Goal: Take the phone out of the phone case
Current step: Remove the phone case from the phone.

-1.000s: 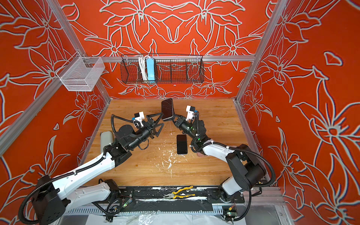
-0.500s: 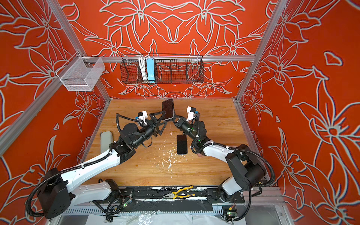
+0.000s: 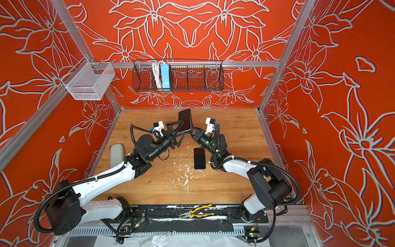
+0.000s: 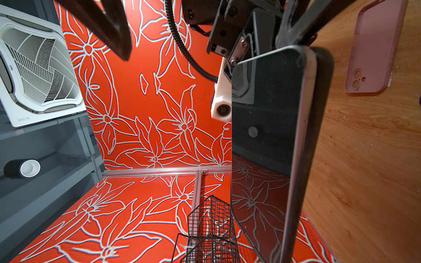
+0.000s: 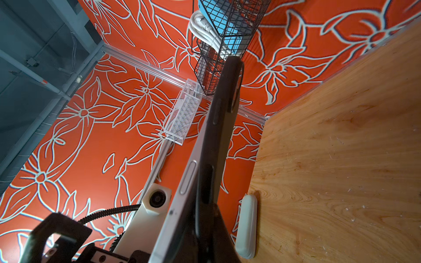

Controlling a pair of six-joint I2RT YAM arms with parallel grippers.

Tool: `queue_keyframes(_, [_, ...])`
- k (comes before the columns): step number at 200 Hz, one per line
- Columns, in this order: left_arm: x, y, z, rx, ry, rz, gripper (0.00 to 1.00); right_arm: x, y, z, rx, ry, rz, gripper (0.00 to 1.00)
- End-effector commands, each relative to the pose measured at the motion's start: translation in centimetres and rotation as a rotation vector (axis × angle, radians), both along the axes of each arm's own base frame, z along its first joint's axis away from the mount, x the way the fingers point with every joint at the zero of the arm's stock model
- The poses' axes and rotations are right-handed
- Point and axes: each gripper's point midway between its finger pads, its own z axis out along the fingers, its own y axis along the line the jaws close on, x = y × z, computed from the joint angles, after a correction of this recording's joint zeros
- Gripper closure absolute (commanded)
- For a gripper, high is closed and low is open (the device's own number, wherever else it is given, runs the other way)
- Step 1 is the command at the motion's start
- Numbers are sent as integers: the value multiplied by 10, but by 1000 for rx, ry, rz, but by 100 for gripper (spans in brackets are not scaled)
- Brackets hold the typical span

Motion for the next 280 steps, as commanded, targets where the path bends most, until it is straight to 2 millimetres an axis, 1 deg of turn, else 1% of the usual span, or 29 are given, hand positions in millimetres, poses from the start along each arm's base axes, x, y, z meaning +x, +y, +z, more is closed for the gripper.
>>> queue_keyframes(1, [1, -5, 21, -61, -40, -12, 3, -10, -5, 33, 86, -93, -2, 95])
queue_keyframes(48, [6, -9, 17, -79, -30, -14, 3, -13, -4, 29, 86, -90, -1, 95])
queue_keyframes(79, [7, -6, 14, -77, -24, 4, 0, -15, -3, 29, 91, -94, 2, 95])
queue_keyframes(106, [8, -5, 13, -71, -26, 13, 5, -18, 0, 32, 93, -108, 8, 95])
queue_keyframes(143, [10, -6, 8, -67, -16, 15, 17, -19, 4, 33, 111, -119, 16, 95])
queue_keyframes(194, [13, -7, -1, -54, -6, 20, 24, -22, 7, 35, 117, -129, 23, 95])
queue_keyframes(228, [14, -4, -4, -42, -9, 36, 30, -24, 9, 36, 113, -135, 23, 95])
queue_keyframes(257, [16, -1, -9, -25, -4, 48, 39, -27, 10, 37, 102, -140, 18, 95])
queue_keyframes(280, [17, -1, -11, -21, -1, 51, 43, -29, 11, 38, 97, -144, 18, 95])
